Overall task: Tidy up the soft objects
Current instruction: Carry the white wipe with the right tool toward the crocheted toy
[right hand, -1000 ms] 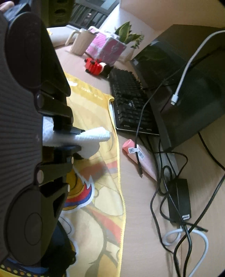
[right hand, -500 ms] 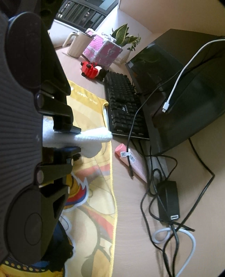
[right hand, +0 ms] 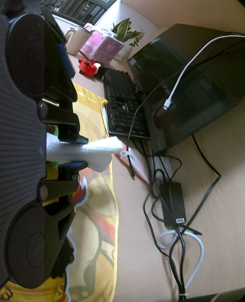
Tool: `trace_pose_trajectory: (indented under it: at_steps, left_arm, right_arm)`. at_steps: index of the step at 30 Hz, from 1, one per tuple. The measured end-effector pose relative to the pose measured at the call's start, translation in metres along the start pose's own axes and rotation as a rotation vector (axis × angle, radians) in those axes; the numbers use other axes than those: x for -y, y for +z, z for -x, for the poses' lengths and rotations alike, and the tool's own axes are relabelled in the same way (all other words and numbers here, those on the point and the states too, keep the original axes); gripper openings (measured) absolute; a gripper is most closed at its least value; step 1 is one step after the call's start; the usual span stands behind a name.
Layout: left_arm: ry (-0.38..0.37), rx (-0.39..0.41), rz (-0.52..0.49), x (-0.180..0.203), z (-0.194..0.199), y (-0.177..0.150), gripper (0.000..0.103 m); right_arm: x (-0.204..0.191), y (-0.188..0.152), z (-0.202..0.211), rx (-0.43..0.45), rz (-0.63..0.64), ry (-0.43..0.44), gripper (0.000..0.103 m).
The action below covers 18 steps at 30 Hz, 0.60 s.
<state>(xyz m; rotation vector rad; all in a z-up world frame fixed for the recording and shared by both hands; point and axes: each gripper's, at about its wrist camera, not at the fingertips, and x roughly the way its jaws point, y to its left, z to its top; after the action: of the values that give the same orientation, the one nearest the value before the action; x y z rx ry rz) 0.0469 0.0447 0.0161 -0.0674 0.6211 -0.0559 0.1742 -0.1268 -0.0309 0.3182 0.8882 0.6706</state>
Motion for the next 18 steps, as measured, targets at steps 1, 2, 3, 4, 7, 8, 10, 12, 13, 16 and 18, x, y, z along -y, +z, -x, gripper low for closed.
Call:
trace_pose_trajectory:
  at_steps: [1, 2, 3, 4, 7, 8, 10, 12, 13, 16, 18]
  left_arm:
    - [0.021, -0.025, -0.025, 0.005, -0.003, -0.002, 0.103]
    - [0.008, -0.058, -0.045, 0.006, -0.007, -0.003, 0.103]
    - [-0.023, -0.088, -0.034, 0.003, -0.01, -0.004, 0.103]
    - [-0.063, -0.115, 0.019, -0.004, -0.014, -0.005, 0.103]
    - [-0.194, -0.231, 0.261, -0.039, -0.032, -0.011, 0.103]
    - [-0.205, -0.277, 0.324, -0.048, -0.038, -0.015, 0.103]
    - [-0.166, -0.304, 0.353, -0.058, -0.041, -0.023, 0.103]
    - [-0.067, -0.295, 0.287, -0.058, -0.04, -0.024, 0.103]
    - [-0.008, -0.291, 0.229, -0.054, -0.04, -0.023, 0.103]
    - [0.027, -0.262, 0.137, -0.049, -0.037, -0.019, 0.103]
    - [0.012, -0.278, 0.12, -0.044, -0.037, -0.016, 0.103]
  right_arm:
    - [0.0, -0.001, 0.002, 0.002, 0.013, -0.009, 0.02]
    - [0.0, -0.002, 0.003, 0.004, 0.025, -0.018, 0.017]
    - [0.0, -0.002, 0.004, 0.005, 0.036, -0.024, 0.015]
    - [0.0, -0.003, 0.004, 0.004, 0.041, -0.032, 0.015]
    - [0.001, -0.007, -0.003, -0.023, 0.05, -0.068, 0.013]
    - [0.001, -0.008, -0.006, -0.032, 0.052, -0.076, 0.013]
    - [0.004, -0.011, -0.01, -0.05, 0.043, -0.074, 0.013]
    - [0.006, -0.013, -0.011, -0.057, 0.029, -0.072, 0.013]
    - [0.007, -0.013, -0.012, -0.061, 0.022, -0.068, 0.013]
    - [0.008, -0.016, -0.016, -0.076, -0.007, -0.024, 0.013]
    - [0.004, -0.016, -0.02, -0.086, -0.018, 0.019, 0.013]
